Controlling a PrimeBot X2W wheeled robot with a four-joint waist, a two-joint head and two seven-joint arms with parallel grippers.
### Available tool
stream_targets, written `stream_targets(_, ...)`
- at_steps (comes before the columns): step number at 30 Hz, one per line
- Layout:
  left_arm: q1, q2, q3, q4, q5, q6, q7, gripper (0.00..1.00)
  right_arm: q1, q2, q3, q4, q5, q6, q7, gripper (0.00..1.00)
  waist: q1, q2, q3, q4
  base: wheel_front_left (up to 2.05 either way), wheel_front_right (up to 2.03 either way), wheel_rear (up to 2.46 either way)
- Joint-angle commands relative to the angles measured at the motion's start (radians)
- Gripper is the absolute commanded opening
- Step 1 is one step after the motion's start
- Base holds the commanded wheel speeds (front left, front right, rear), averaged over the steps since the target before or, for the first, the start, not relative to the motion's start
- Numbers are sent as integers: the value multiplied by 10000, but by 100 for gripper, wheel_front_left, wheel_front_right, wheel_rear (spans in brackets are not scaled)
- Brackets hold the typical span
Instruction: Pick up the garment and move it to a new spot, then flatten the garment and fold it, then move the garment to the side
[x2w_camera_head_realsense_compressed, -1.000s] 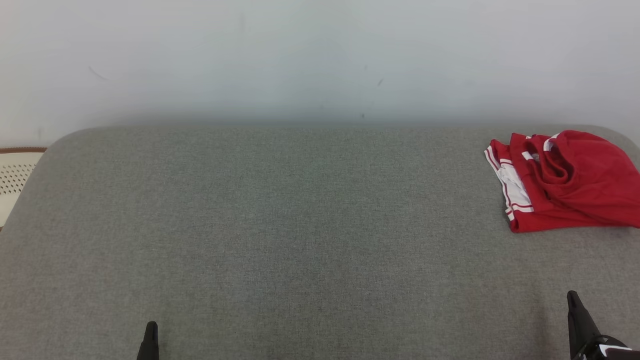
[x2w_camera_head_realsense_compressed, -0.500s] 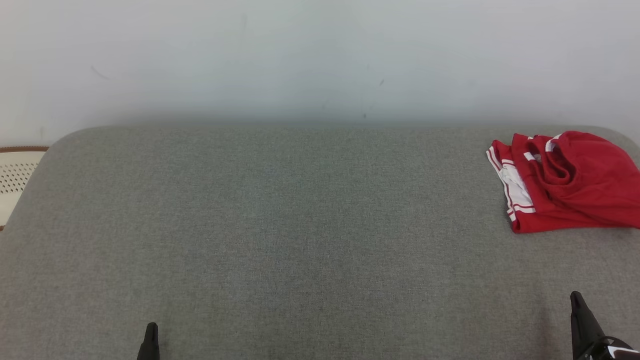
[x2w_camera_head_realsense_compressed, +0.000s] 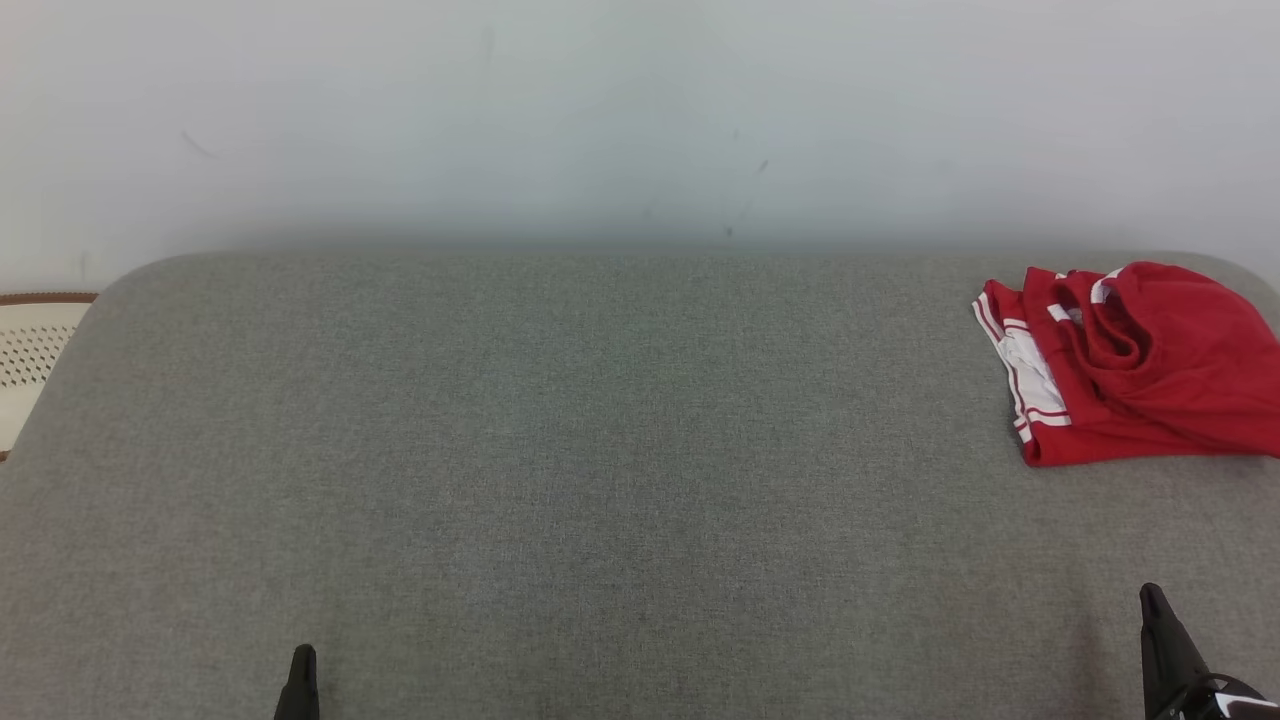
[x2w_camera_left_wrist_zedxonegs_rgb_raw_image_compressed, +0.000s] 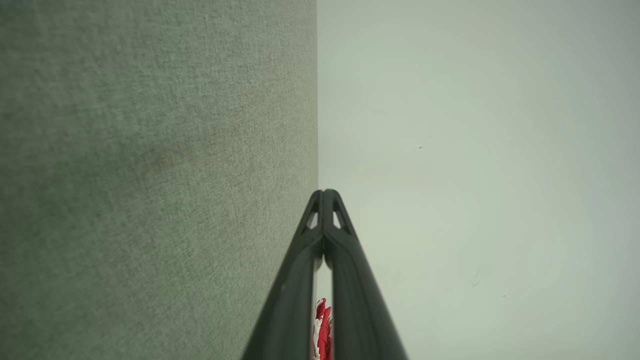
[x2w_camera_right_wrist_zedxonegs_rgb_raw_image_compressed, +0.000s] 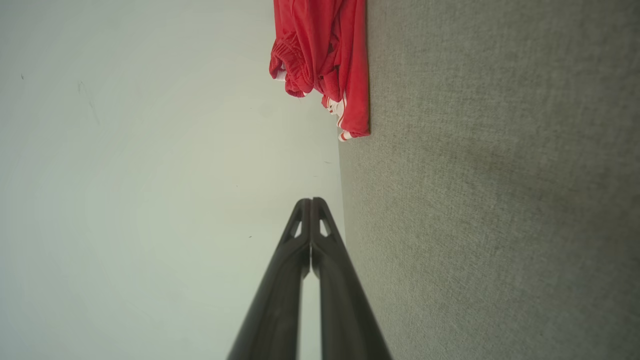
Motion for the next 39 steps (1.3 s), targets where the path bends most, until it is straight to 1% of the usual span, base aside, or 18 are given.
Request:
stream_targets(1,-59,5,13,18,-29,-30,32,0,-97,17,-19,17,-12,4,38,0,0,-1,0,0,0,0,0)
stream_targets(39,-57,-25,56,18,23,-30,59,0,-116,115,-152,25,-121,4,156,0,0,-1,0,0,0,0,0)
